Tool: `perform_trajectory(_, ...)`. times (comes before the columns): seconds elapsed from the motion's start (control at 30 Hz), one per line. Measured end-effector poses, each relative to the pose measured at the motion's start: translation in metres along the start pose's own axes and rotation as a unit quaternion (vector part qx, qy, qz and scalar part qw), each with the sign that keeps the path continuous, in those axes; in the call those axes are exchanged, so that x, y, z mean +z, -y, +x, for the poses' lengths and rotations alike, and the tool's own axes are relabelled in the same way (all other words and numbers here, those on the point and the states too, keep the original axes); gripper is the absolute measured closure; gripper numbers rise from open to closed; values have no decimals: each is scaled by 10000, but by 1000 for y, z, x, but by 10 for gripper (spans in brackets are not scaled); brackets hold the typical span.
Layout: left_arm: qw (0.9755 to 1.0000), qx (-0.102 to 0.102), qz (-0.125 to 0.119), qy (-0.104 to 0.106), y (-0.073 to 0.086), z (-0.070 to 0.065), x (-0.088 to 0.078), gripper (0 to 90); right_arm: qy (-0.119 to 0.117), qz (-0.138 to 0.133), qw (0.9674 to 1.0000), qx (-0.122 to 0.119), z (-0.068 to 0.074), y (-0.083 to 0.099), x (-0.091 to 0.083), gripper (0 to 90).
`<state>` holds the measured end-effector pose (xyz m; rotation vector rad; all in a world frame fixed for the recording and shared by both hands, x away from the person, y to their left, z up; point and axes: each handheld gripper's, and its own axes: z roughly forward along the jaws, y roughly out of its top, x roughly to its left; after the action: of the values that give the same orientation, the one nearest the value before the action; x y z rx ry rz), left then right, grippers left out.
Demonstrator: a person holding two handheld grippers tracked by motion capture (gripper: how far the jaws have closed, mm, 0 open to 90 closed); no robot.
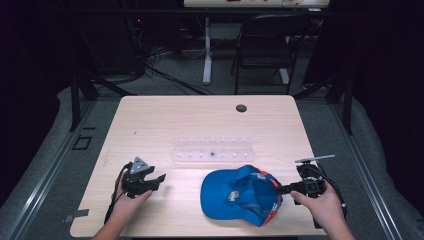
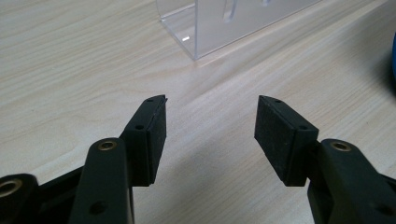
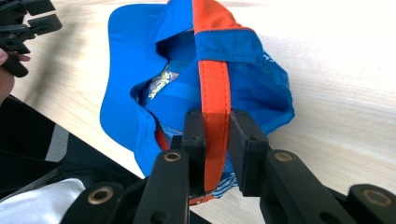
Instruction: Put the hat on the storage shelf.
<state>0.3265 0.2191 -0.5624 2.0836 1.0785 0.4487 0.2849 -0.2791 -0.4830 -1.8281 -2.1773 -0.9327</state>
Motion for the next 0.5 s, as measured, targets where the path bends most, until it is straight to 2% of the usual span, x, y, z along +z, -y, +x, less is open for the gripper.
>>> perform_trajectory(0.1, 10000, 0, -1, -4, 0, 0, 0, 440, 58, 47, 10000, -33, 2, -5, -3, 771)
perform_trajectory(0.13, 10000, -6, -9, -4, 0, 0, 0, 441, 78, 54, 10000, 27, 4, -6, -3, 773)
perform_trajectory(0.3, 10000, 13, -9, -7, 0, 1, -1, 441, 131, 284, 9995, -34, 9, -15, -7, 776)
perform_trajectory(0.5, 10000, 5, -5, -8, 0, 1, -1, 440, 57, 332, 9994, 67, 13, -23, -13, 777)
